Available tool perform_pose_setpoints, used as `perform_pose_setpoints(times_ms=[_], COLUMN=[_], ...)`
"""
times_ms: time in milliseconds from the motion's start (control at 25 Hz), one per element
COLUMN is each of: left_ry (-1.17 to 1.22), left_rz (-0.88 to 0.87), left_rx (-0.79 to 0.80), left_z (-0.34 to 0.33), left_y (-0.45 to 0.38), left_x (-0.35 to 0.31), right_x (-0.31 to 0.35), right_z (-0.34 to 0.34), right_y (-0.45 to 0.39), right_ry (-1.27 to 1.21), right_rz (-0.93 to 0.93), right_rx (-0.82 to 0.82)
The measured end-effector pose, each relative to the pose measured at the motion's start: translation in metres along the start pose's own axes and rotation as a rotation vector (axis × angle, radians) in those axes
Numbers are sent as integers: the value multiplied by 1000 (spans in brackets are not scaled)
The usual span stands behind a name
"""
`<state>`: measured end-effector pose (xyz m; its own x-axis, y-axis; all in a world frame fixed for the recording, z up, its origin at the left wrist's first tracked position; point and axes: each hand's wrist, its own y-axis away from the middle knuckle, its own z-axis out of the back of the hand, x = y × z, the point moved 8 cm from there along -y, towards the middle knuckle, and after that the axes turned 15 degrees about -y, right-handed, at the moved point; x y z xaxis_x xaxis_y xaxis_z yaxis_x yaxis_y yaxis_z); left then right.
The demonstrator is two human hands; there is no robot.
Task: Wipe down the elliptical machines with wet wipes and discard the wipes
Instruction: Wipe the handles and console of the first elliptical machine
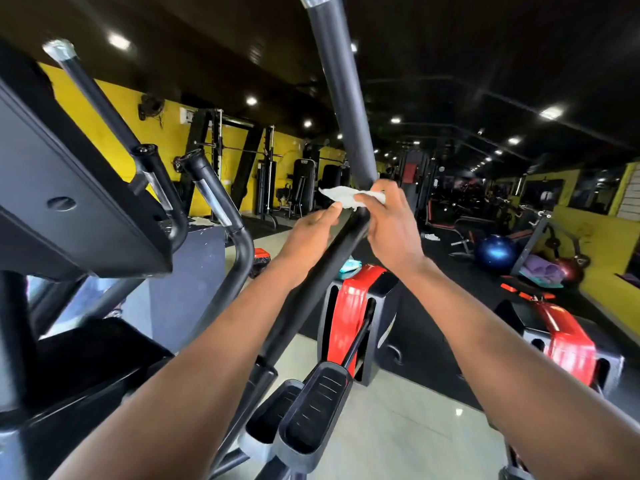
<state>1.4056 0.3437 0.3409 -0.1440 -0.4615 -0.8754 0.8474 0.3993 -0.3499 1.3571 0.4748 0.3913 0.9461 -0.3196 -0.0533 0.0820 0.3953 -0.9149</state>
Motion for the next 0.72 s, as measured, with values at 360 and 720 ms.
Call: perform_pose_setpoints(times_ms=[360, 720], left_ry=[-375, -159], left_rz=[-430, -196], left_rx=[-241, 12], left_z=[-25, -139], left_y=[28, 10], left_x=[-50, -3], right_x=[-30, -87], right_z=[3, 24], right_y=[59, 151], right_ry=[-848, -1085], right_rz=[-767, -1103], right_rx=[-296, -447])
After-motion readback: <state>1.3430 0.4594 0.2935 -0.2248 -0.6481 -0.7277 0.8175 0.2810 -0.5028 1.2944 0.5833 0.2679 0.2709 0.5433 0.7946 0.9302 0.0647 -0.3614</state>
